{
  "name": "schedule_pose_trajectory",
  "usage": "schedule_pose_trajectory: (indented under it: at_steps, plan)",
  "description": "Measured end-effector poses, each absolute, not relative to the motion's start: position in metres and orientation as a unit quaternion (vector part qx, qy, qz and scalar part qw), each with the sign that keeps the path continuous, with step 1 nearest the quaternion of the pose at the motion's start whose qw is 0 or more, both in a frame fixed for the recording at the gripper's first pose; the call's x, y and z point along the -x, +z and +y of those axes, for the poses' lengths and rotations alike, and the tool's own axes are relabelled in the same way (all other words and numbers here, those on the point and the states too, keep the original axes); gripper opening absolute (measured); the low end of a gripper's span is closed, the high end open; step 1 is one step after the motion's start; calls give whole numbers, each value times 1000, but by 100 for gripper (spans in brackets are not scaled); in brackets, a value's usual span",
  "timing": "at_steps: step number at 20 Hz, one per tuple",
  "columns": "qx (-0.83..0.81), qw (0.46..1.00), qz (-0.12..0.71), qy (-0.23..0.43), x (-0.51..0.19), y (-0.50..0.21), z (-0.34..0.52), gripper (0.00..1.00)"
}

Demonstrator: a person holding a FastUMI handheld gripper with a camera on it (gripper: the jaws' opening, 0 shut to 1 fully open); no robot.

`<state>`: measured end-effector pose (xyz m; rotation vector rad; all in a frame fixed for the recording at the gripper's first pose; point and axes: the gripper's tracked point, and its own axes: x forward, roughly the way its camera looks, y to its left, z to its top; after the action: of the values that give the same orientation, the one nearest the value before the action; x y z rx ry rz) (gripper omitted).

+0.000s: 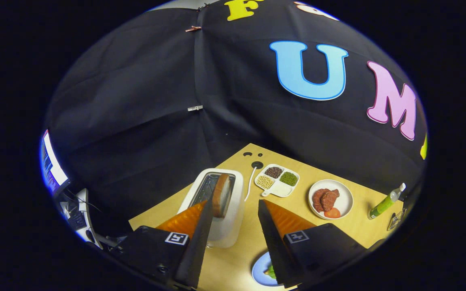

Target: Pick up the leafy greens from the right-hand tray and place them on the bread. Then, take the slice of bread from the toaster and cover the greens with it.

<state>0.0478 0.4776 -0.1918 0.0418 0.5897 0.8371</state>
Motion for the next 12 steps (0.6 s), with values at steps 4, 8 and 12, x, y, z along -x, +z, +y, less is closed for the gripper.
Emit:
schedule_pose_trajectory:
  at_steps: [4,8,12]
  plan:
    - [-7,868,304,392,-58,-211,516,72]
    - [6,866,325,379,-68,-227,543,72]
    - [25,864,345,366,-71,-245,557,72]
